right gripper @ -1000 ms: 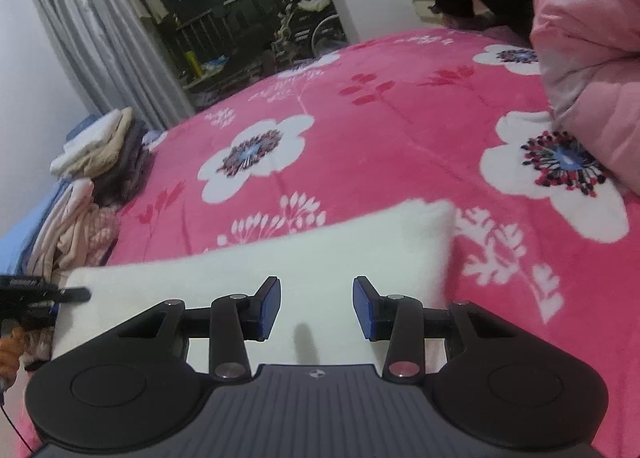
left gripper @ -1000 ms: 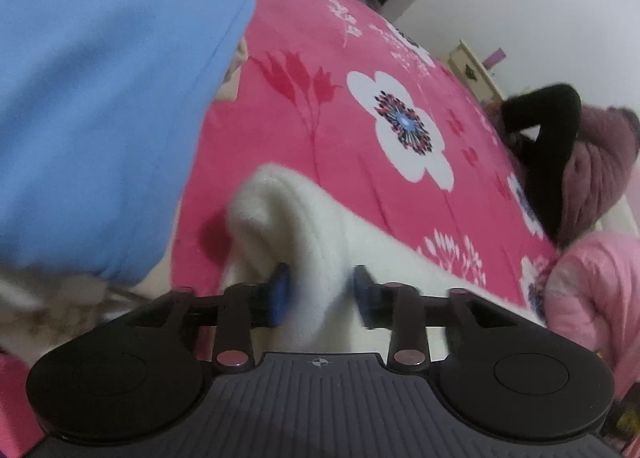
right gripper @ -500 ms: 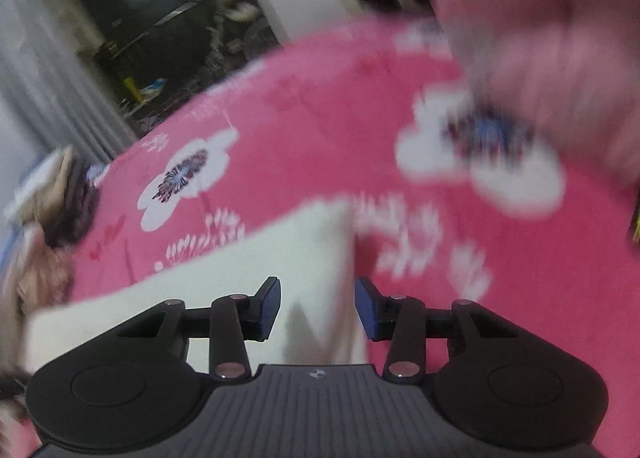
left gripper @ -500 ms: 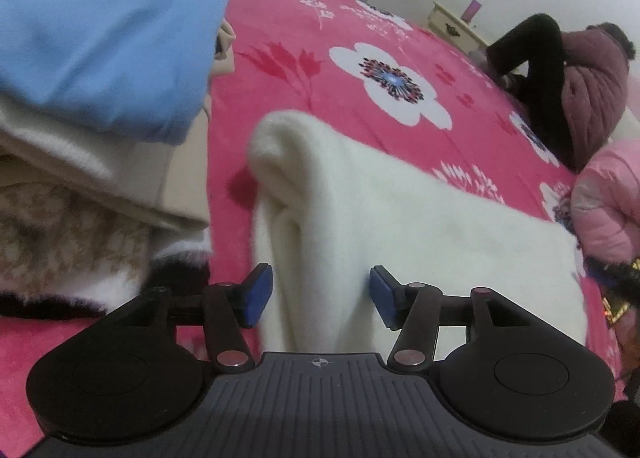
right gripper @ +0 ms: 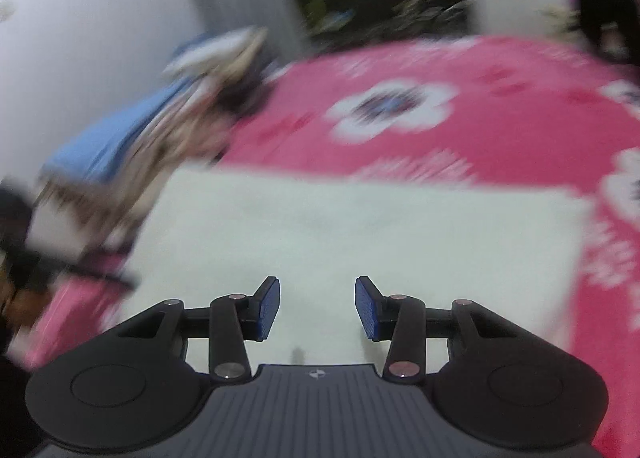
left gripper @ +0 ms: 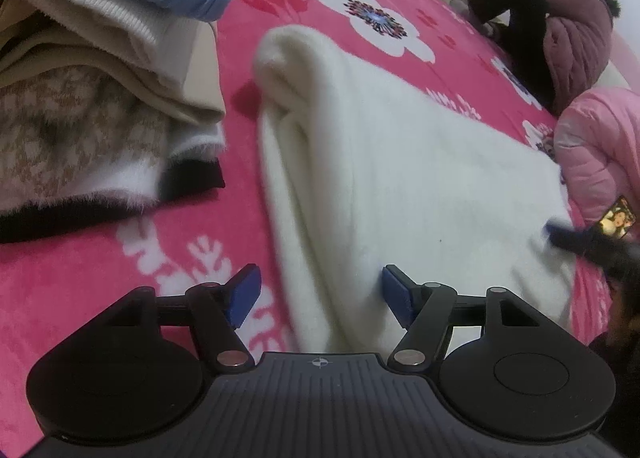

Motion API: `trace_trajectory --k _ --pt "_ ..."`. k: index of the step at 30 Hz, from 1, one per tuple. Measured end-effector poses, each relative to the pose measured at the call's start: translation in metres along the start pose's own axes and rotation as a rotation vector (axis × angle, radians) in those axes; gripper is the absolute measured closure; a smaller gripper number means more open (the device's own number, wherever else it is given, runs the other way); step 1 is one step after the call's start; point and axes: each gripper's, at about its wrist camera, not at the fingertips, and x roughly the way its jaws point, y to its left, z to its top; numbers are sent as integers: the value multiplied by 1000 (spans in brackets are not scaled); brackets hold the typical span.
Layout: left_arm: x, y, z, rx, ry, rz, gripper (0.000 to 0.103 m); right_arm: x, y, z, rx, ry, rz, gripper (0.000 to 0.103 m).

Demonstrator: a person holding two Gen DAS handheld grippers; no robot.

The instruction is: Fold clothes

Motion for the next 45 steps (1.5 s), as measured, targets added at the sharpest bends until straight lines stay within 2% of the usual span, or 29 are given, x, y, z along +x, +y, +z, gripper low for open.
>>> trace_trajectory --k 3,4,8,11,13,16,17,20,24,27,29,30,31,35,41,45 --pt "-1 3 -1 -6 6 -10 36 26 11 -22 -14 184 -3 59" --pt "-2 3 -2 -10 7 -12 36 27 16 -24 -32 206 -5 58" --pt "-11 7 -6 -23 -8 -27 36 6 20 -10 6 126 84 58" --pt "-14 14 -11 -55 0 -33 36 5 21 -7 43 80 156 58" --pt "-14 19 -16 -81 2 -44 36 19 25 -15 53 128 179 58" --pt "-15 24 -23 -117 13 -74 36 43 27 -35 34 272 140 59" --pt "-16 25 -26 -126 16 -86 36 44 29 -33 28 288 137 59" --pt "-19 26 -29 -137 -3 -139 35 36 31 -10 29 263 158 59" --pt "-16 21 -26 -118 -11 -193 29 36 22 32 112 166 224 54" --pt "-8 13 -25 -51 3 -165 26 52 29 57 143 142 282 48" --pt "0 9 -24 -37 30 -157 26 63 36 73 163 129 321 39" --pt "2 9 -24 -38 42 -168 26 70 41 80 176 134 340 31" --pt "3 8 -24 -41 42 -176 26 78 46 85 189 150 351 28" --pt "7 9 -24 -59 40 -210 22 110 61 99 229 214 366 26" --pt "5 22 -22 -177 28 -283 20 149 74 110 282 289 349 23" --pt "12 24 -20 -184 27 -202 21 160 85 116 275 295 336 14"
